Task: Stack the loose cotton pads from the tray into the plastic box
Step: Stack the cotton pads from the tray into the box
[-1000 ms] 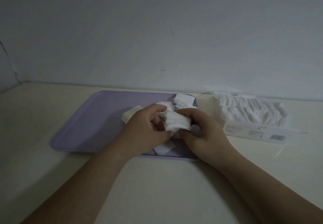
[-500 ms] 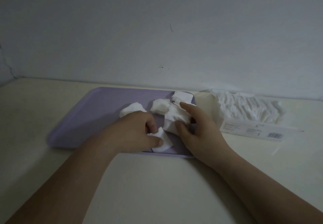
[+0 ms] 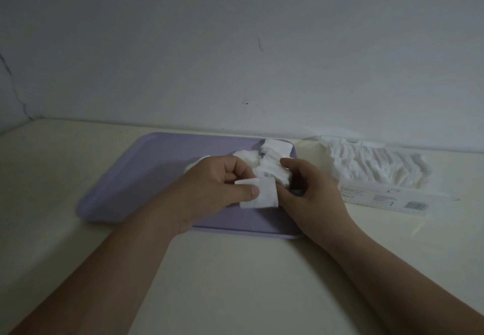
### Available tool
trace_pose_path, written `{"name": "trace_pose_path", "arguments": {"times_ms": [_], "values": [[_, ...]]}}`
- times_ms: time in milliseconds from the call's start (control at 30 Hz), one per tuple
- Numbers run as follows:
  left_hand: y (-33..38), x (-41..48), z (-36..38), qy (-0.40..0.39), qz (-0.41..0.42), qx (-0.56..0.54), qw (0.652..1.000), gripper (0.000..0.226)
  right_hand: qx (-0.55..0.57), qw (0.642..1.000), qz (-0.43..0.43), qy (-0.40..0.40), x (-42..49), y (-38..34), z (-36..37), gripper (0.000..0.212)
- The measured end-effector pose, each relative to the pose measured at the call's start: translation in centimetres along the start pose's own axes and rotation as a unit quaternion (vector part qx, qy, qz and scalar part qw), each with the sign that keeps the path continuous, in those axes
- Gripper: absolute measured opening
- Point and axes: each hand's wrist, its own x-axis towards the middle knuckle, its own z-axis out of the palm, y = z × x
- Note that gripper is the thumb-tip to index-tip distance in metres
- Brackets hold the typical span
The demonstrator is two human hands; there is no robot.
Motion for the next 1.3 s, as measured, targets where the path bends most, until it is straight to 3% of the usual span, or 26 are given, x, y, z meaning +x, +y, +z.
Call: {"name": "trace_pose_path", "arguments": {"times_ms": [500,700,867,1100,1167,1300], "values": [[-1.1,0.5,1.1,0.090,0.028,0.018,0.995,0.017,0.066,0.995,0.003,-0.079,0.0,0.0,0.1,0.038],[-1.1,0.4,0.8,0.032,0.024,0.010,0.999,0.014,0.164,0.977,0.030,-0.133,-0.1,0.0,-0.8,0.066],[-1.1,0.3,0.2,0.011,0.033,0.053,0.998,0.020,0.091,0.984,0.022,-0.153,-0.3,-0.2,-0.8,0.086],[-0.7,0.1,-0.5,-0.009,0.054,0.072,0.996,0.019,-0.015,0.994,-0.026,-0.105,-0.2,0.3,0.2,0.101],[-0.8,0.2,-0.4,0.002,0.055,0.101,0.993,0.018,-0.013,0.994,-0.036,-0.101,-0.2,0.5,0.3,0.097],[-1.2,0.6,0.0,0.058,0.054,0.090,0.993,0.031,-0.016,0.994,-0.068,-0.079,-0.1,0.6,0.4,0.057]]}}
